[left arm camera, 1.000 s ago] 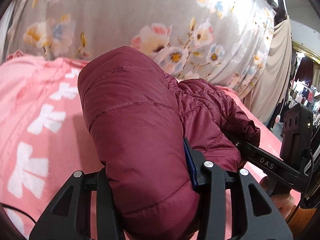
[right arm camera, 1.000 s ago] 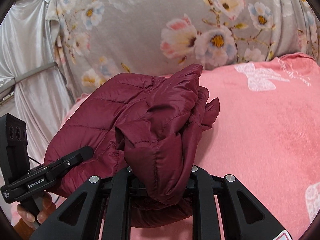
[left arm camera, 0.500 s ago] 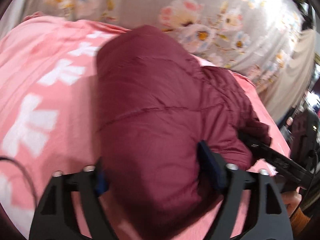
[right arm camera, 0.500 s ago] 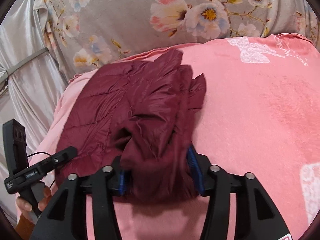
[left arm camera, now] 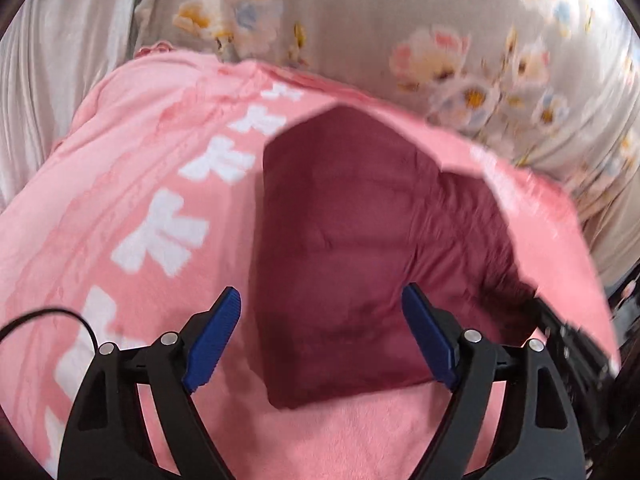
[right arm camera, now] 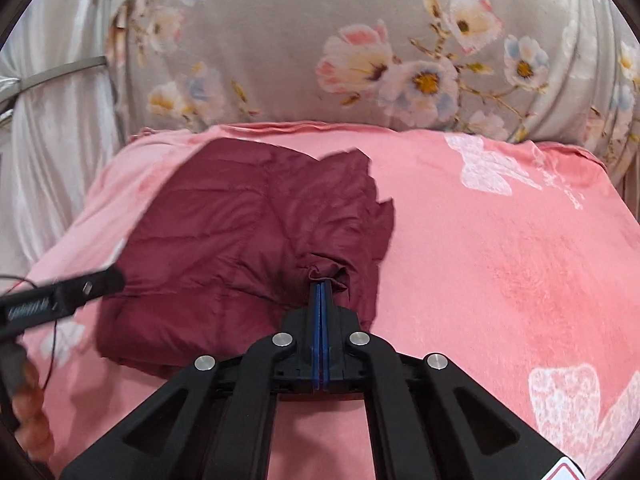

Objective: Fold large clothes
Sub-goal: 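Fold the lifted end over the bundle with the left gripper and release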

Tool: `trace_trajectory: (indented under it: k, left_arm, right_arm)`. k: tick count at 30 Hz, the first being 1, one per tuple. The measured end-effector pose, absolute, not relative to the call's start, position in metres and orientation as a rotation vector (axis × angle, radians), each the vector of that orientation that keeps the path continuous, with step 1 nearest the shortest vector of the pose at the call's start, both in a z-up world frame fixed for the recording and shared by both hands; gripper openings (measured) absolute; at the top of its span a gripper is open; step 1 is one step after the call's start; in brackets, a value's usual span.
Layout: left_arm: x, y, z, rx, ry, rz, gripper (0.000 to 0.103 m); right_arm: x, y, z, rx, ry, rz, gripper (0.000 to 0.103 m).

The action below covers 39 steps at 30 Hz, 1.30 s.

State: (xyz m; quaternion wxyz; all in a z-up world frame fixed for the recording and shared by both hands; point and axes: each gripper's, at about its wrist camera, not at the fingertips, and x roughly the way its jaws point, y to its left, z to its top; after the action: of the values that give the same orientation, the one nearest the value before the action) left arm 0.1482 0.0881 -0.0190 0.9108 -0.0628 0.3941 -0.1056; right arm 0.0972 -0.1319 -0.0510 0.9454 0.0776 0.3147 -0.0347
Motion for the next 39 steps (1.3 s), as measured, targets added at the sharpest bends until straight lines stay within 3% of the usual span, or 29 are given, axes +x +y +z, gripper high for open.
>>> trace_trajectory:
  k: [12, 18, 22, 36, 39]
  left_arm:
    - [0.123, 0.101, -0.084, -0.111, 0.906, -0.105, 0.081]
    - [0.143, 0.103, -0.087, -0.075, 0.893, -0.073, 0.082]
    - [0.155, 0.104, -0.096, -0.054, 0.887, -0.048, 0.089]
    - [0.135, 0.080, -0.088, 0.088, 0.796, 0.040, 0.087]
    - [0.127, 0.075, -0.085, 0.086, 0.788, 0.042, 0.087]
  right_arm:
    - [0.114, -0.149, -0.103, 0.281, 0.817, -0.027, 0.000]
    - [0.118, -0.144, -0.110, 0.305, 0.824, -0.014, 0.000]
    - [0.119, -0.145, -0.113, 0.328, 0.823, -0.014, 0.000]
    - [0.114, -0.128, -0.103, 0.207, 0.804, -0.102, 0.000]
    - [0.094, -0.126, -0.092, 0.225, 0.759, -0.121, 0.007]
